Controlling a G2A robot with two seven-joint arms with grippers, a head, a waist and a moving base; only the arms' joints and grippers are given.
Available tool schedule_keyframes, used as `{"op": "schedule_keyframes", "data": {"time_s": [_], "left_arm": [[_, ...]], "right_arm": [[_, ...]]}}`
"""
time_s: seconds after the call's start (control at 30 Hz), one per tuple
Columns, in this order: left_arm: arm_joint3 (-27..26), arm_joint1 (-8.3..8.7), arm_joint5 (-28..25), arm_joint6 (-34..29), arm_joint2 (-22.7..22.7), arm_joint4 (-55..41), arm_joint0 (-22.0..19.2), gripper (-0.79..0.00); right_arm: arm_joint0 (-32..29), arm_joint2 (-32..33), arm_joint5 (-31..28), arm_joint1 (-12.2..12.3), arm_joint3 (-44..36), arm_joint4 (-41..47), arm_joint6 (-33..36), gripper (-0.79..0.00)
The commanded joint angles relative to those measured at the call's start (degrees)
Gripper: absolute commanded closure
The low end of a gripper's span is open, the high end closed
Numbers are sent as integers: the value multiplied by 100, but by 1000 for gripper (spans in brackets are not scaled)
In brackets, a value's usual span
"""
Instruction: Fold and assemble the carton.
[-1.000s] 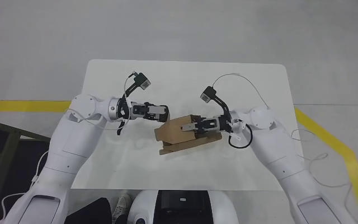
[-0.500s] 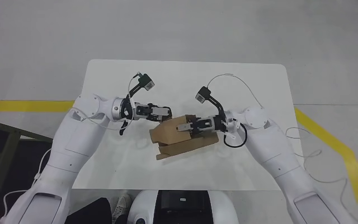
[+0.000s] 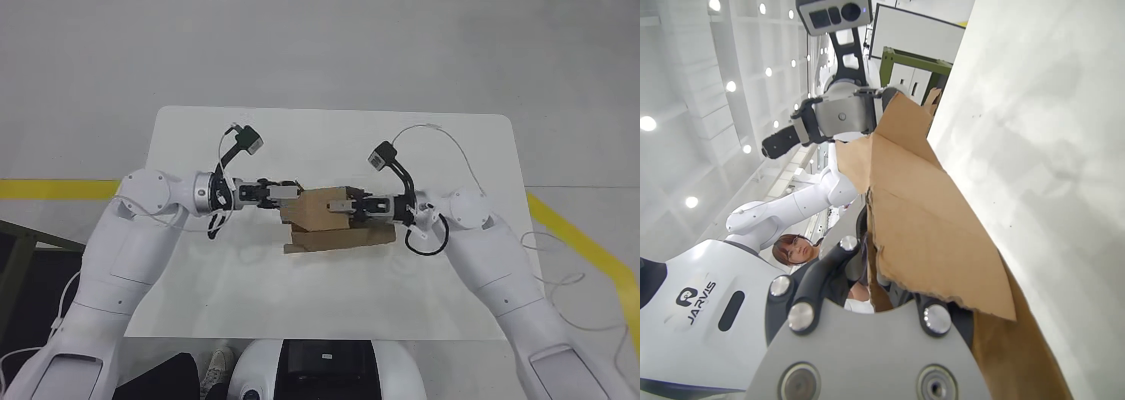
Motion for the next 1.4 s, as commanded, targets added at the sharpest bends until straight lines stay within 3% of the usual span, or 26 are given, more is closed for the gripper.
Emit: {"op": "schedule_keyframes", "data": {"time_s": [0.0, 0.93, 1.37], "left_arm": [[-54, 10, 29, 5, -11, 4, 39, -785], [-372, 14, 89, -155, 176, -188, 34, -785], [-388, -20, 79, -311, 394, -315, -60, -785]], "right_arm": [[-58, 51, 31, 14, -70, -64, -168, 0], [-374, 367, -154, 19, -419, -392, -1554, 0], [-427, 428, -189, -2, -512, -463, -1863, 0]]}}
